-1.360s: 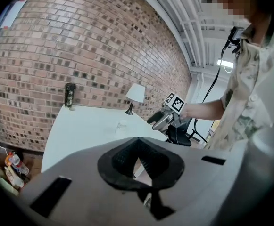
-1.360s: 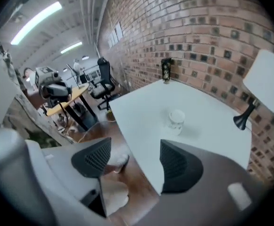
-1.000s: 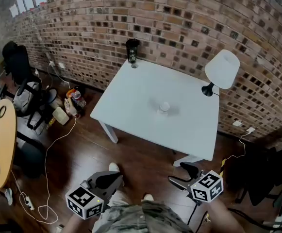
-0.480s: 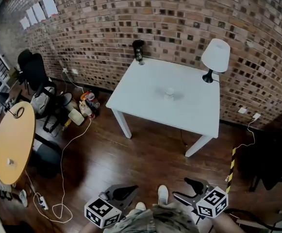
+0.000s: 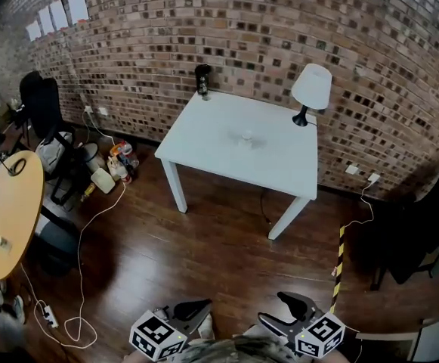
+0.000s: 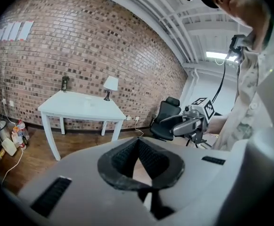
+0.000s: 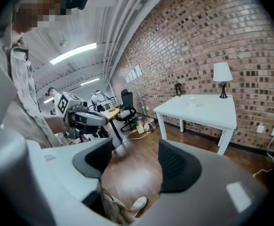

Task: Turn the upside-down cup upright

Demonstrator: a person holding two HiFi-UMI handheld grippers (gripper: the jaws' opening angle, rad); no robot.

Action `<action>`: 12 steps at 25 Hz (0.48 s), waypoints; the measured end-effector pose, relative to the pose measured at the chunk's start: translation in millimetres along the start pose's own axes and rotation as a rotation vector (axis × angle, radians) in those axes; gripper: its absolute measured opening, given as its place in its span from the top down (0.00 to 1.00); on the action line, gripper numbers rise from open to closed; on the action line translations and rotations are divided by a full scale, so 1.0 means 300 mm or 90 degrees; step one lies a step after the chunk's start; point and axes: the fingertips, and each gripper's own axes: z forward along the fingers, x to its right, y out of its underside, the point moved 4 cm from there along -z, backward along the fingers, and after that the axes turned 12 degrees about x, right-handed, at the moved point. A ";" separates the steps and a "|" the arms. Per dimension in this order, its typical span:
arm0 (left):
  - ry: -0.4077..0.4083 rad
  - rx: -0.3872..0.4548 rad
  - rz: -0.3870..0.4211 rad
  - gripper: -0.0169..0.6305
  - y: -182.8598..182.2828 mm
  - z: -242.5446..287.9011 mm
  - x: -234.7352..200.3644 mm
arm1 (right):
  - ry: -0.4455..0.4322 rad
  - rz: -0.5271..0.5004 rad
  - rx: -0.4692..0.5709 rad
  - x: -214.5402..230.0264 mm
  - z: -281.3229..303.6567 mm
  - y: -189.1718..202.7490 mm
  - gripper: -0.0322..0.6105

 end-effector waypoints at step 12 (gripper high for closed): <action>0.036 0.017 -0.004 0.96 -0.010 0.213 0.486 | -0.025 -0.067 0.021 0.029 -0.391 0.008 0.48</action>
